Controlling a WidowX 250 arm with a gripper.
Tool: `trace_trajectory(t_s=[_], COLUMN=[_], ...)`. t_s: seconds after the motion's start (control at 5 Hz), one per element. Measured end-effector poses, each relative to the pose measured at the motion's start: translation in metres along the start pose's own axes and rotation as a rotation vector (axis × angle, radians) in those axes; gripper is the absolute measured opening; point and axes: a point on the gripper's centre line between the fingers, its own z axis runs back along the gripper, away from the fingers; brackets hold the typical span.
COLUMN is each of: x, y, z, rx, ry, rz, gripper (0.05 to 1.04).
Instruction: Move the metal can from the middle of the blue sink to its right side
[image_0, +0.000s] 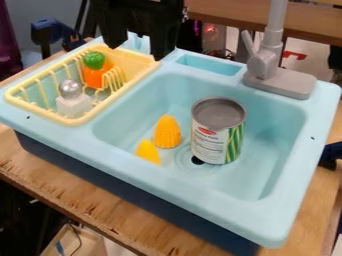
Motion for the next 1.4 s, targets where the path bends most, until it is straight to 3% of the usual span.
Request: trace_trajectory(t_s=[0.2, 0.4, 0.6, 0.8, 1.0, 1.2, 1.4], x=[0.000, 0.029, 0.054, 0.072, 0.082, 0.083, 0.084], y=[0.000, -0.001, 0.012, 0.017, 0.023, 0.022, 0.001], z=[-0.008, -0.018, -0.027, -0.040, -0.053, -0.065, -0.073], rx=[0.001, -0.008, -0.003, -0.001, 0.024, 0.091, 0.124], ry=[0.026, -0.029, -0.104, -0.142, -0.094, -0.025, -0.005], rz=[-0.001, -0.014, 0.050, 0.069, 0.038, -0.038, -0.132], gripper=[1.005, 1.005, 1.005, 1.005, 1.005, 1.005, 1.005])
